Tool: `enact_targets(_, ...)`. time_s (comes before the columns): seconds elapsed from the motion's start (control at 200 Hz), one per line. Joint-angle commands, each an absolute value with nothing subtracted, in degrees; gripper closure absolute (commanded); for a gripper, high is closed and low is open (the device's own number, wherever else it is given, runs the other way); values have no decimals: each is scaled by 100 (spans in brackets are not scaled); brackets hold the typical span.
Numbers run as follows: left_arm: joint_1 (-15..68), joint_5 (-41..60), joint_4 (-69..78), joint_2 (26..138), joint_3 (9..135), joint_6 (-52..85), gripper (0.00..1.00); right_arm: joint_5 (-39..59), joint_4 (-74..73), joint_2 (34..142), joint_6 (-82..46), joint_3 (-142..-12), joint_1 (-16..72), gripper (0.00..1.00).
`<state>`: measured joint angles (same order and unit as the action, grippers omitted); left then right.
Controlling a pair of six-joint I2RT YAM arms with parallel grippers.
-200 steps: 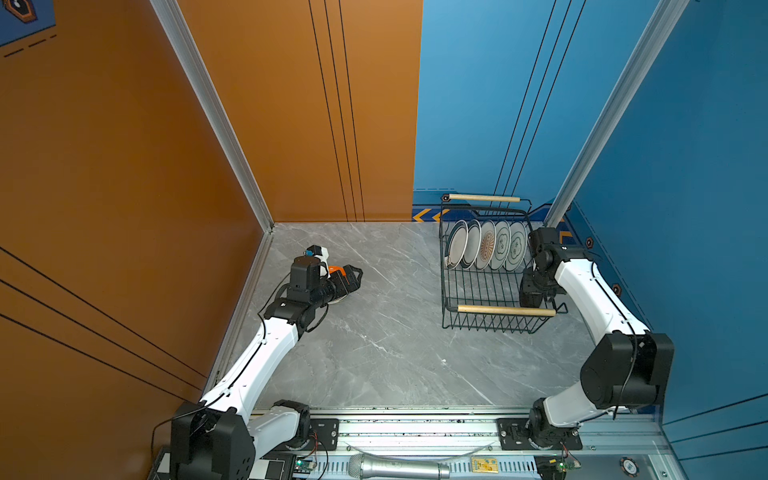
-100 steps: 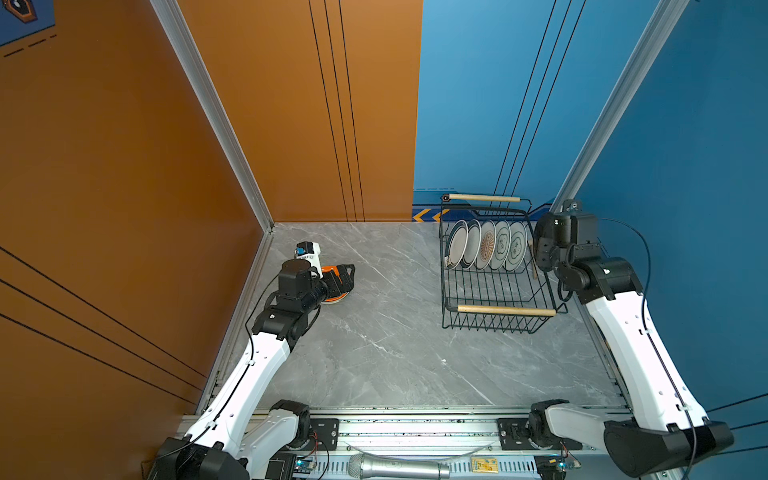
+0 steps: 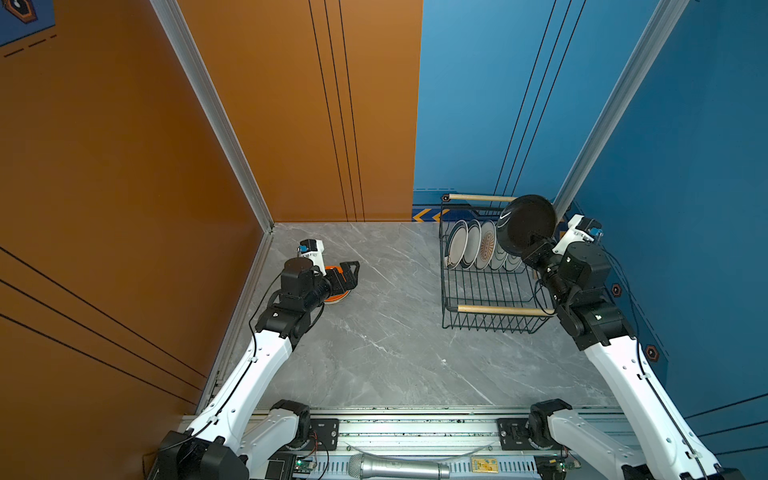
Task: Unload the plates from the dish rack
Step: 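Lift the dark plate out toward the left gripper while the left gripper reaches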
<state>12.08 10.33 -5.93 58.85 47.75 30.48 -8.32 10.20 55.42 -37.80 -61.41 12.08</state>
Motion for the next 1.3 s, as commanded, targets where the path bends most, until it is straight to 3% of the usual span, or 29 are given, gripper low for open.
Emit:
enact_targets(0.0,1257,1132,-352,5937,4638,3170,2,-352,437,5575,-4482,-6064,1304,100)
enact_targets(0.215,1327,1334,-358,6014,4761,3209,2,142,506,5712,-4790,-6109,1273,100)
enact_targets(0.706,1691,1972,-94,6464,5248,3301,2,3210,-277,7236,-6356,-6757,1360,100)
enact_targets(0.866,1839,2404,448,6761,5343,3651,2,3963,-1254,7920,-7014,-6734,1597,100)
enact_targets(1.292,2092,3151,1809,7359,5346,4518,0,4122,-1786,8909,-7102,-6949,2160,100)
